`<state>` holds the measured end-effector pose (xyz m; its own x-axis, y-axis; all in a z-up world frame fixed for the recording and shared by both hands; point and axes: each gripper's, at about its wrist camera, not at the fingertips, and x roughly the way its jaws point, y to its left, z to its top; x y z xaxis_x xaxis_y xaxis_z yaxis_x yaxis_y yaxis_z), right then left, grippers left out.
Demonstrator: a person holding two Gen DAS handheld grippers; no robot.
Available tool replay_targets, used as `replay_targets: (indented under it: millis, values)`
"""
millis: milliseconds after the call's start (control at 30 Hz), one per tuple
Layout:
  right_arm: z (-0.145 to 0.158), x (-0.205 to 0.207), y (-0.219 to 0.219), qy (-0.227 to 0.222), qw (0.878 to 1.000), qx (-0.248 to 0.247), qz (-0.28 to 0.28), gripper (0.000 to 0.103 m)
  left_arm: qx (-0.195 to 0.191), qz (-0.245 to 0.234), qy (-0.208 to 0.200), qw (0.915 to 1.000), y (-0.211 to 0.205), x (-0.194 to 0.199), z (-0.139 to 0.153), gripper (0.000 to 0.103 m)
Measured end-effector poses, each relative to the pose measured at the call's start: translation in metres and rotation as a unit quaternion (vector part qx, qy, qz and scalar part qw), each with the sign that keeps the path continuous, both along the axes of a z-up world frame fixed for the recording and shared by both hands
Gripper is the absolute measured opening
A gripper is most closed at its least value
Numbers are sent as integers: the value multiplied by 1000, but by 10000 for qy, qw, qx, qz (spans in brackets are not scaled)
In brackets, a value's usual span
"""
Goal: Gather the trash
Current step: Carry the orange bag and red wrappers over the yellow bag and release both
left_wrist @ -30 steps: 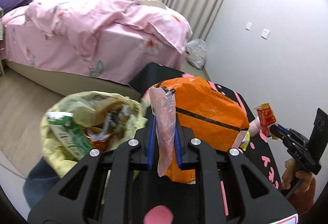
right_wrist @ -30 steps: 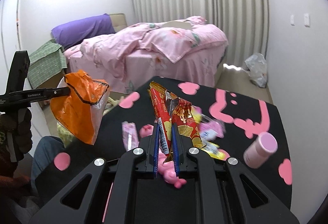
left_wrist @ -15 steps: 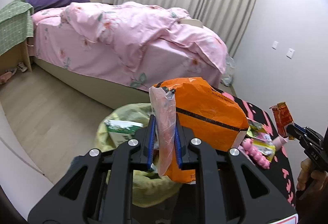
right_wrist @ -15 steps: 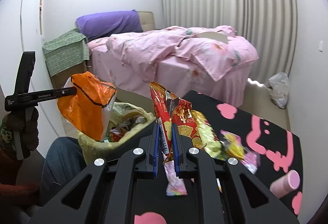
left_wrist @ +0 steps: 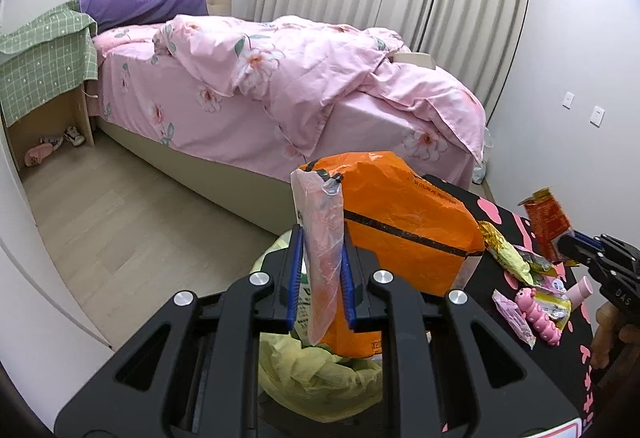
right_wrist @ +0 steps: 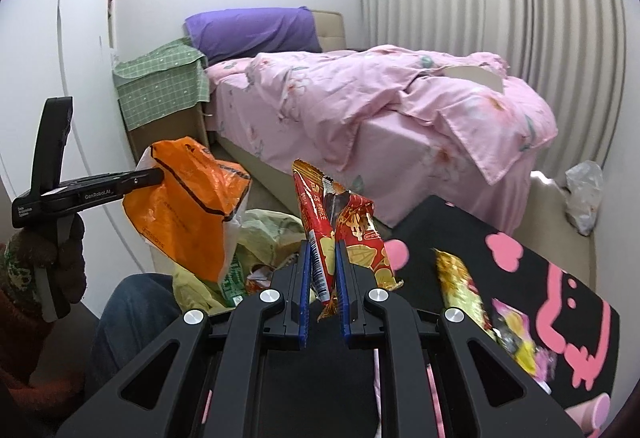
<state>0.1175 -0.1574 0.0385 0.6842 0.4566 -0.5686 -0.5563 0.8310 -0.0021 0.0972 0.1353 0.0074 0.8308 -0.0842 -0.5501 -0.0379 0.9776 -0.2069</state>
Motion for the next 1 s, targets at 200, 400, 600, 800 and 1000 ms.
replay_targets:
  millis: [200,400,600,800,1000]
  values:
    - [-4,25,20,5,9999,-122,106,13,814,311,-371,9955,-3,11,13,16]
    - [-14,43,35,160,9992,-25,375,13,1415,-41,261,9896,-22,45,-34,16]
    - [-56,65,67,750,9927,-307,889,13,1092,-604,1149,9855,-29,56,-96,16]
    - [-99,98,96,1470,9808,-597,1138,13,782,-662,1510,9832,-19,68,-122,16]
    - [-123,112,117,1836,9699,-864,1349,13,351,-744,1607,9836,-17,62,-128,16]
